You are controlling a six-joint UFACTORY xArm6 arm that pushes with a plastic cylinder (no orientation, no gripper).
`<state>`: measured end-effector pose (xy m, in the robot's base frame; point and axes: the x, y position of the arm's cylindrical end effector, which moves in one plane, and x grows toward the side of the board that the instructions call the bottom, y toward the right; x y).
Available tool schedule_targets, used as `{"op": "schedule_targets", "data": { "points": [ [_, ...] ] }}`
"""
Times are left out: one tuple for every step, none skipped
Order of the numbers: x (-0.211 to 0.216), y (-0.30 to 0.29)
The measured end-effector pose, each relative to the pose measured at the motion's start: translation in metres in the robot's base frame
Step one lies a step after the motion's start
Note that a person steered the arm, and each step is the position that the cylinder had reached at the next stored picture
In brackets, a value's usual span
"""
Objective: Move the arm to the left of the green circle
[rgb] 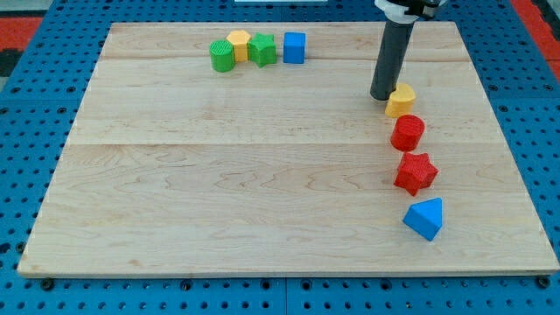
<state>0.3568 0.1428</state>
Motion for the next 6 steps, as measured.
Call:
{"op": "schedule_targets", "data": {
  "points": [
    [-0.009, -0.029],
    [-0.009, -0.104],
    [-0.009, -0.194],
    [-0.034, -0.289],
    [-0.074, -0.312],
    [-0.101, -0.284]
  ]
}}
